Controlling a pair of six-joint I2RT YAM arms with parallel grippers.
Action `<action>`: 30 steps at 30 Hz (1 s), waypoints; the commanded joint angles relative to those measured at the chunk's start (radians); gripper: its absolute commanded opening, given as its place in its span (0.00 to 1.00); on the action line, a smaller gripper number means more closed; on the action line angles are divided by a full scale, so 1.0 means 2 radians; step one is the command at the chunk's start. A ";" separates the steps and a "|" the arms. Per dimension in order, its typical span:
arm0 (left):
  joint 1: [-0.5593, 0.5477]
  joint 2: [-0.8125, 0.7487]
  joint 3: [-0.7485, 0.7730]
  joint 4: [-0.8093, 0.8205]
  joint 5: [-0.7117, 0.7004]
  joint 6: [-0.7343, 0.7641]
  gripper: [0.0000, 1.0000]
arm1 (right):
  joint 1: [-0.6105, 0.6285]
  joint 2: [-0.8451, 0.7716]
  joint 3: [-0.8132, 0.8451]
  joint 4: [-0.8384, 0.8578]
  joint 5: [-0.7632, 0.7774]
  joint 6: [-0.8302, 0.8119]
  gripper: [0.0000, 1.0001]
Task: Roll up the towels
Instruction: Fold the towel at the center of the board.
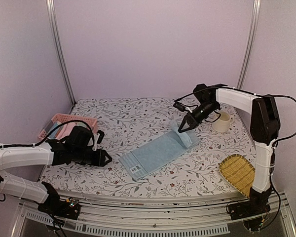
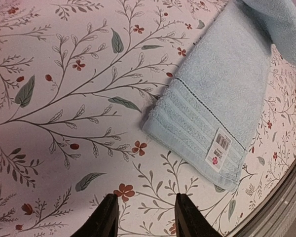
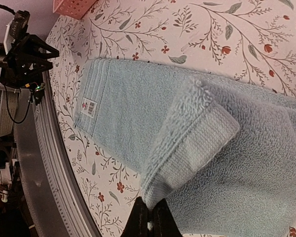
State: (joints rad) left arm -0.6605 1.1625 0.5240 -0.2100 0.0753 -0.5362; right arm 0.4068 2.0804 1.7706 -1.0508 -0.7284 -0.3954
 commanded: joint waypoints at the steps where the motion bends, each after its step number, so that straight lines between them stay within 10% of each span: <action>1: -0.012 0.005 -0.005 0.009 0.030 -0.011 0.36 | 0.023 0.004 -0.026 0.052 -0.052 0.029 0.02; 30: -0.063 0.066 -0.031 0.061 0.021 -0.050 0.27 | 0.174 0.155 0.135 0.062 -0.088 0.130 0.03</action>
State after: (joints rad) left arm -0.7708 1.2793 0.4862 -0.1204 0.1329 -0.6376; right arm 0.7288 2.3344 1.9812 -0.9211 -0.8730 -0.1623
